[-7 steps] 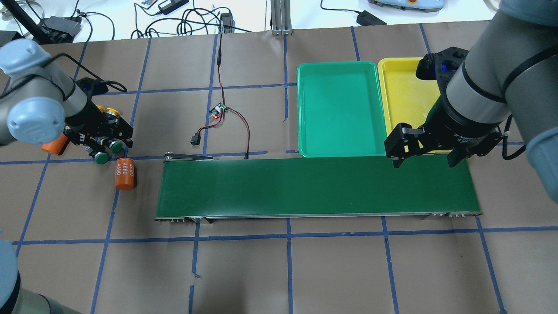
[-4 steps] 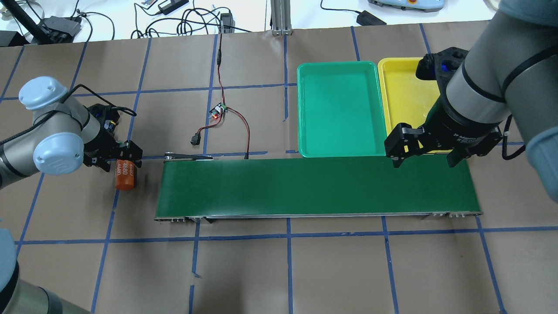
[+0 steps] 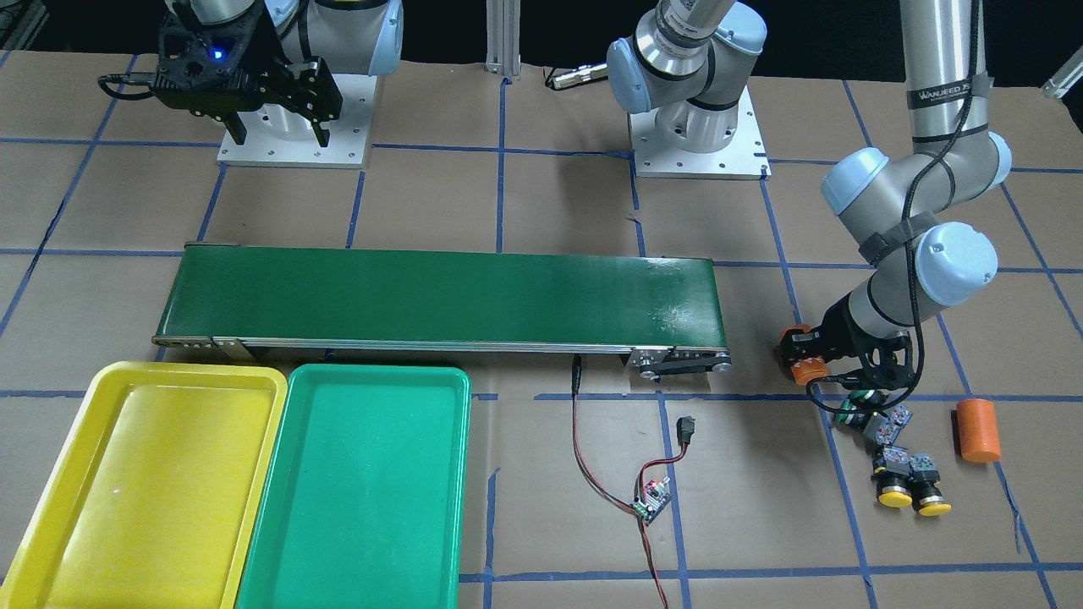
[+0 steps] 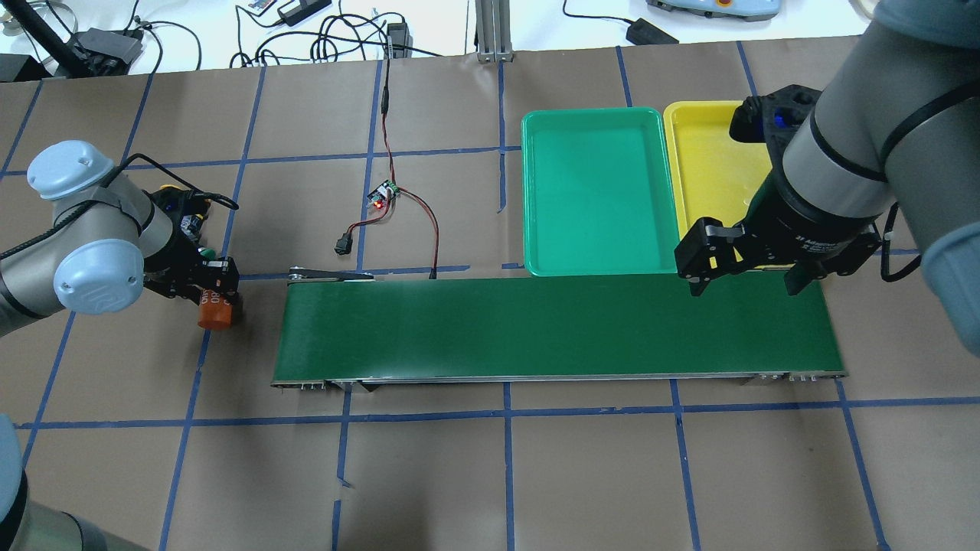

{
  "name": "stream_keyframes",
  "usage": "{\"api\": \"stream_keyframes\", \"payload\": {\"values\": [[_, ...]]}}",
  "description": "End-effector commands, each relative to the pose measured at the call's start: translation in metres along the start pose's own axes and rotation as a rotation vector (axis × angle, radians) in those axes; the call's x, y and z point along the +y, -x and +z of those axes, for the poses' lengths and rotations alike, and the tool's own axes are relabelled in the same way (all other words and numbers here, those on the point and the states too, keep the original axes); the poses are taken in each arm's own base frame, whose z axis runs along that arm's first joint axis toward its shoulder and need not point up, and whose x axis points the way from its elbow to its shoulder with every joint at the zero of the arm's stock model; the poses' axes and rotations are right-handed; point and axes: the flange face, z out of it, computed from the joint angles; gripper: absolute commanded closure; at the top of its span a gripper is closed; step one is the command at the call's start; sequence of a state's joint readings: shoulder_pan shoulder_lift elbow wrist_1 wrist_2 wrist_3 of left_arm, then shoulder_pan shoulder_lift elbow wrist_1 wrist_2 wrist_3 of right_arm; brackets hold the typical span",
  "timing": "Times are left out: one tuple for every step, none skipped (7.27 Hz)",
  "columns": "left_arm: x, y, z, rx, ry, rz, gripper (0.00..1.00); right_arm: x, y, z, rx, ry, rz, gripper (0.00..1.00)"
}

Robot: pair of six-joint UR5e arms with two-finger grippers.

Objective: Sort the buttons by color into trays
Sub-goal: 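Carry the orange cylinder with the left gripper onto the green belt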

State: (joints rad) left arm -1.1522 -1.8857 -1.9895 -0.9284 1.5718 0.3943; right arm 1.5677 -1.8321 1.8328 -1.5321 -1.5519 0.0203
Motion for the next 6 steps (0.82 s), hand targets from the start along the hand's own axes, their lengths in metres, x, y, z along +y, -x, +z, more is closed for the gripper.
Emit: {"api": "stream_keyframes", "payload": {"values": [[-0.008, -0.015, -0.055, 0.025, -0.034, 0.258, 1.0, 0.002, 0.0, 0.002, 0.001, 0.004, 0.0, 0.0], [-0.003, -0.035, -0.079, 0.066, -0.044, 0.415, 1.0, 0.002, 0.0, 0.003, 0.001, 0.005, 0.0, 0.0], [0.005, -0.066, -0.091, 0.056, -0.053, 0.564, 1.0, 0.002, 0.0, 0.002, 0.001, 0.004, 0.0, 0.0], [0.018, -0.124, -0.104, 0.027, -0.065, 0.743, 1.0, 0.002, 0.0, 0.004, 0.001, 0.007, 0.0, 0.0], [0.038, -0.174, -0.107, 0.002, -0.063, 0.936, 1.0, 0.002, 0.0, 0.003, 0.001, 0.005, 0.0, 0.0], [0.063, -0.201, -0.101, -0.083, -0.007, 1.061, 1.0, 0.001, 0.0, 0.004, 0.001, 0.008, 0.0, 0.0]]}}
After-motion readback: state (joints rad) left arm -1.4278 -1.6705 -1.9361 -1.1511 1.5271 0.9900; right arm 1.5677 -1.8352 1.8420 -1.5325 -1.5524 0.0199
